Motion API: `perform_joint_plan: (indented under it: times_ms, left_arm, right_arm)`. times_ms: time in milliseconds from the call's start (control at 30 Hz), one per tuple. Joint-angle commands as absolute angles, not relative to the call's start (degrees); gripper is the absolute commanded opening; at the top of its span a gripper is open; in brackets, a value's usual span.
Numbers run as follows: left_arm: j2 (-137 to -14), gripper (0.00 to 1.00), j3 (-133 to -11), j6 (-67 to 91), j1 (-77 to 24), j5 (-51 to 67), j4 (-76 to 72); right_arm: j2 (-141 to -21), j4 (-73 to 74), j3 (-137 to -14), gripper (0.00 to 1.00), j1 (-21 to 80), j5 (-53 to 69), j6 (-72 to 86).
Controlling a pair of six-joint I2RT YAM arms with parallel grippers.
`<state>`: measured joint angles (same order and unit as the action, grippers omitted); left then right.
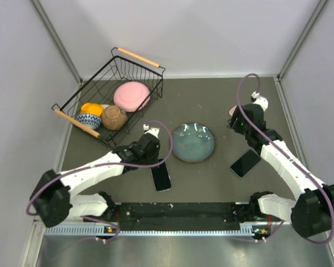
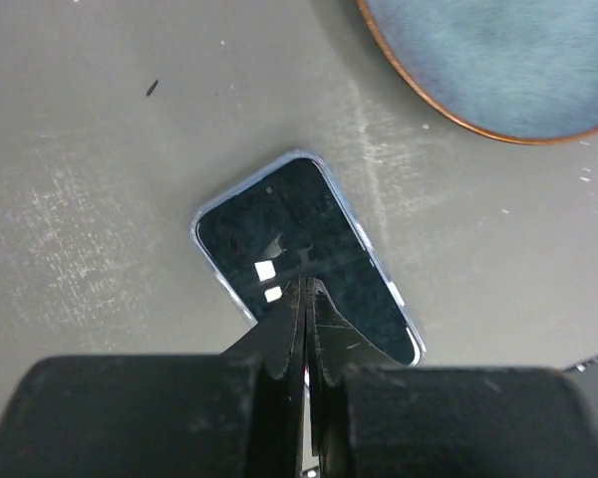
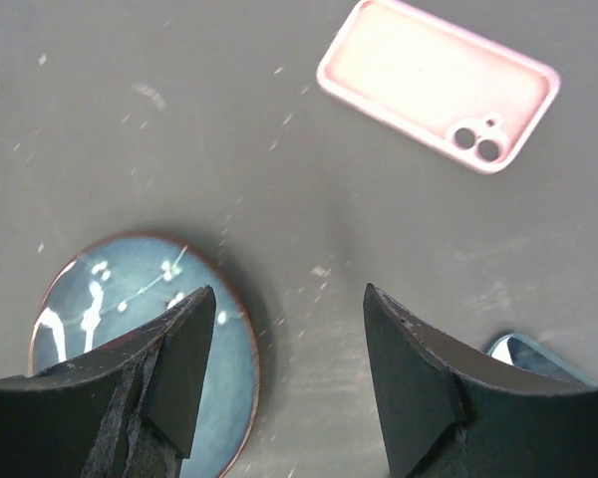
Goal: Put the phone into the phone case
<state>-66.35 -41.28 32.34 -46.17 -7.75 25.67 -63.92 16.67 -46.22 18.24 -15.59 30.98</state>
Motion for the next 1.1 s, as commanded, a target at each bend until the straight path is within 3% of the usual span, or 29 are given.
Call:
perform_joint_plan:
  times_ms: [0,400,667,1067]
  left_arm:
    - [-73.8,0.00,-45.5,34.4,-46.0,-10.9,24.3]
    - [-81.4,0.00,-46.2,35.9,-46.1,-16.9,25.7]
    - [-83.6,0.00,-44.4,37.8,-46.0,-15.8,24.3]
    - [-75.0,0.00,-45.7,36.4,-46.0,-16.6,25.3]
  right_arm:
    - [-66.9,18.0,-51.6,0.61,12.8,-13.5,26.3]
    - [-71.8,11.9,-51.5,0.60,-2.5,-3.2,27.4]
    - [-83.1,10.1,-56.8,0.58,-4.9,-7.2,28.8]
    - [-97.8,10.9,-63.0,0.53,-10.5,-7.3,31.6]
